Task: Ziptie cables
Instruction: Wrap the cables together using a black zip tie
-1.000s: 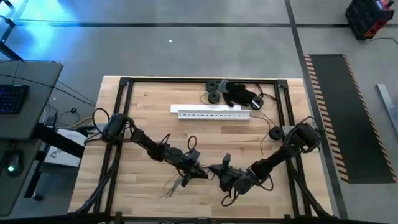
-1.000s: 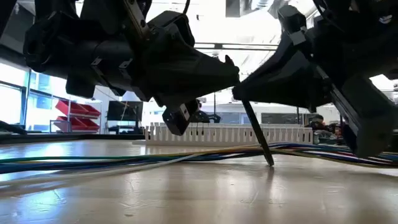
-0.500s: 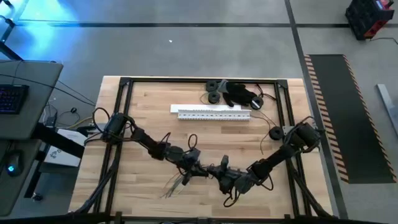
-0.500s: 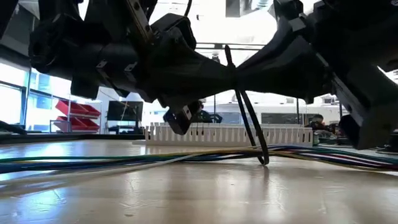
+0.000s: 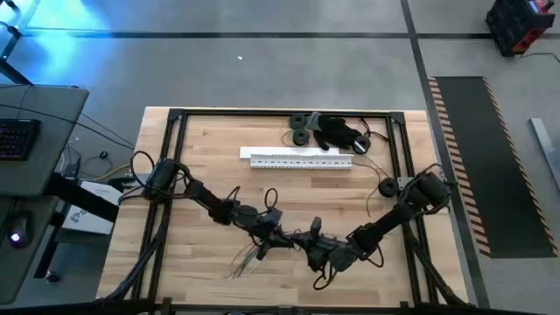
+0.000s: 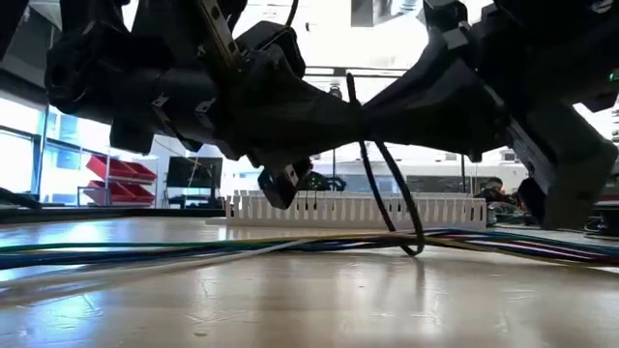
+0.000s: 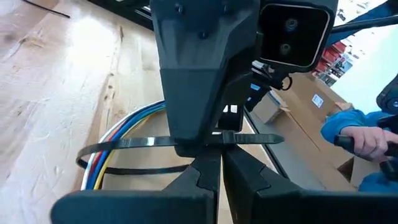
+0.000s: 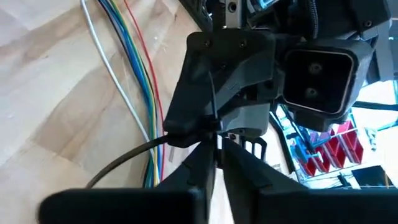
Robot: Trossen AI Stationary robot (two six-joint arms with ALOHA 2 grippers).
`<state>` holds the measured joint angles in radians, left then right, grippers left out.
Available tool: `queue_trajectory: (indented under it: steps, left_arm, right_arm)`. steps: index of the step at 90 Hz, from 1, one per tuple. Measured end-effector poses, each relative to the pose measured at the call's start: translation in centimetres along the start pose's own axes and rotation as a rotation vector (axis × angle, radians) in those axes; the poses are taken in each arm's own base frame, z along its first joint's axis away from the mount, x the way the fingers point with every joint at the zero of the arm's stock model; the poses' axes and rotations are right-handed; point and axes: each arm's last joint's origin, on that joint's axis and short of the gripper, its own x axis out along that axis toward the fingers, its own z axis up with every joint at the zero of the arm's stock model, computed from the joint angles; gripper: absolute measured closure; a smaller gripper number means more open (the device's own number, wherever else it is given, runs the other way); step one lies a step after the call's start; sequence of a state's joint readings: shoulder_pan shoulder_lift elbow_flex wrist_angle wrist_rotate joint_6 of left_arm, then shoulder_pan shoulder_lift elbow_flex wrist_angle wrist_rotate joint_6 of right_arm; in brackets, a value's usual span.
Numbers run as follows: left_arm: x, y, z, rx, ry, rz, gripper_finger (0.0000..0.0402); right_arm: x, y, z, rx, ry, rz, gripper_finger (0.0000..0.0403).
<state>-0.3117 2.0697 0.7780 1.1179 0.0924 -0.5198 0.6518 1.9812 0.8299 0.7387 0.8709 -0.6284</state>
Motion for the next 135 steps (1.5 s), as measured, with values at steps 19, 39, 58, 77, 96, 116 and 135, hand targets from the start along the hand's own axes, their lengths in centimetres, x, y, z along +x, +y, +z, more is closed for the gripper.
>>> queue_trajectory:
  steps: [19,39,58,77,96,116,135]
  left_arm:
    - [0.0,0.0,0.0,0.0,-0.011,0.019,0.0402]
    - [0.0,0.1,0.1,0.018,-0.048,0.084,0.0402]
    - [1.2,-0.4,0.3,0.091,-0.022,0.186,0.0402]
    - [3.2,-1.1,0.9,0.205,0.101,0.294,0.0402]
    - [3.8,-1.4,1.7,0.272,0.101,0.301,0.0402]
    - [3.9,-1.5,1.9,0.318,0.086,0.335,0.0402]
    - [3.9,-2.0,1.7,0.414,0.08,0.382,0.0402]
  right_arm:
    - [-1.1,0.6,0.4,-0.019,0.036,-0.068,0.0267]
    - [-3.8,0.8,1.6,0.066,0.095,-0.237,0.0227]
    - [-5.8,1.0,2.6,0.344,0.026,-0.246,0.0226]
    - [-7.0,1.1,3.3,0.581,-0.033,-0.214,0.0226]
    - [-7.3,1.7,3.3,0.755,-0.072,-0.06,0.0225]
    - [-6.7,2.8,1.6,0.977,0.058,0.099,0.0225]
    - [-5.5,2.5,0.5,1.2,0.159,0.117,0.0225]
